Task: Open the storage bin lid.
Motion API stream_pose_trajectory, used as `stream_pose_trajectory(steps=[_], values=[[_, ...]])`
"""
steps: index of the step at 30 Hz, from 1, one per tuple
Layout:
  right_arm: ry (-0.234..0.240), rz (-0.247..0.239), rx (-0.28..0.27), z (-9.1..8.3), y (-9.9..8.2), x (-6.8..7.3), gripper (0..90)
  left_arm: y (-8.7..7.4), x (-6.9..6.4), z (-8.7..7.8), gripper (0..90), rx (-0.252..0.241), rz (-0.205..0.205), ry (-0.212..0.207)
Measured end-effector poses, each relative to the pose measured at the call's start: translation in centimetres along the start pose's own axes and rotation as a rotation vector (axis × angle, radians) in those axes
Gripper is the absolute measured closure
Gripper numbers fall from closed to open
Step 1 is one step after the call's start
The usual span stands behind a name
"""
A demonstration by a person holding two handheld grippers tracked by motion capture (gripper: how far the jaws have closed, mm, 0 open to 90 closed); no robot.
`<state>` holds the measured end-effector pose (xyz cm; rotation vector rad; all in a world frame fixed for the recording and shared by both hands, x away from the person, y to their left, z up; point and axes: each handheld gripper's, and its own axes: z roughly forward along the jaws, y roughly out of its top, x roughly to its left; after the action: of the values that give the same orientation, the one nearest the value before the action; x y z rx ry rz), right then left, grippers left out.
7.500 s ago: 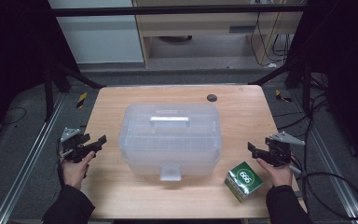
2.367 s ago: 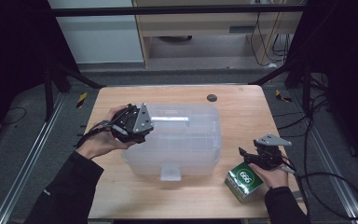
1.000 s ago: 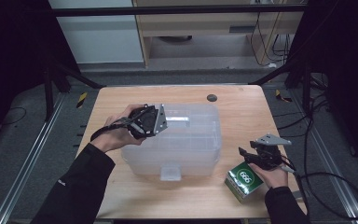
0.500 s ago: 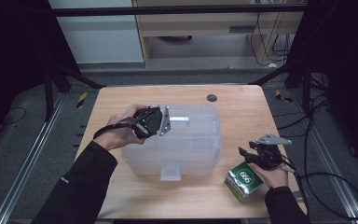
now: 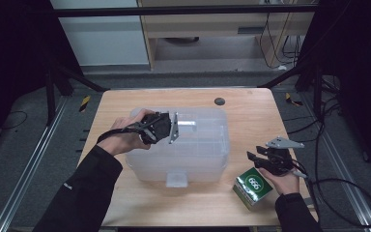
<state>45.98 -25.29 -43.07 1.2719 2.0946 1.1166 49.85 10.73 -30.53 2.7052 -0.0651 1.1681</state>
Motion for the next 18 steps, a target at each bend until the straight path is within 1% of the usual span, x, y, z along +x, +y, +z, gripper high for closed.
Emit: stream_pose_trajectory(steps=[2,4,5,6,10,13,15,16,17,18], values=[[0.006,0.003,-0.004,-0.1,0.1,0.1,54.9,0.0,0.0,0.0,72.7,0.002,0.004,0.002],[0.012,-0.003,-0.009,-0.4,0.4,0.3,56.4,0.1,-0.1,0.0,73.0,0.003,0.009,0.004],[0.021,-0.012,-0.022,-0.8,0.8,0.6,58.8,0.1,-0.1,0.0,73.2,0.007,0.014,0.005],[0.021,-0.012,-0.022,-0.8,0.8,0.6,58.8,0.1,-0.1,0.0,73.4,0.007,0.014,0.005],[0.052,-0.027,-0.049,-1.6,1.5,1.2,66.2,0.2,-0.2,-0.1,73.6,0.01,0.022,0.01],[0.074,-0.025,-0.055,-1.8,1.7,1.5,70.9,0.2,-0.1,0.0,73.7,0.009,0.02,0.011],[0.076,-0.03,-0.056,-1.9,1.8,1.7,74.4,0.2,0.0,0.0,73.7,0.008,0.02,0.011],[0.076,-0.03,-0.056,-1.9,1.8,1.7,74.4,0.2,0.0,0.0,73.6,0.008,0.02,0.011],[0.094,-0.03,-0.055,-2.0,1.9,2.0,77.5,0.1,0.1,0.0,73.7,0.001,0.017,0.007],[0.101,-0.03,-0.056,-2.0,1.9,2.1,78.9,0.1,0.1,0.0,73.6,0.001,0.017,0.007]])
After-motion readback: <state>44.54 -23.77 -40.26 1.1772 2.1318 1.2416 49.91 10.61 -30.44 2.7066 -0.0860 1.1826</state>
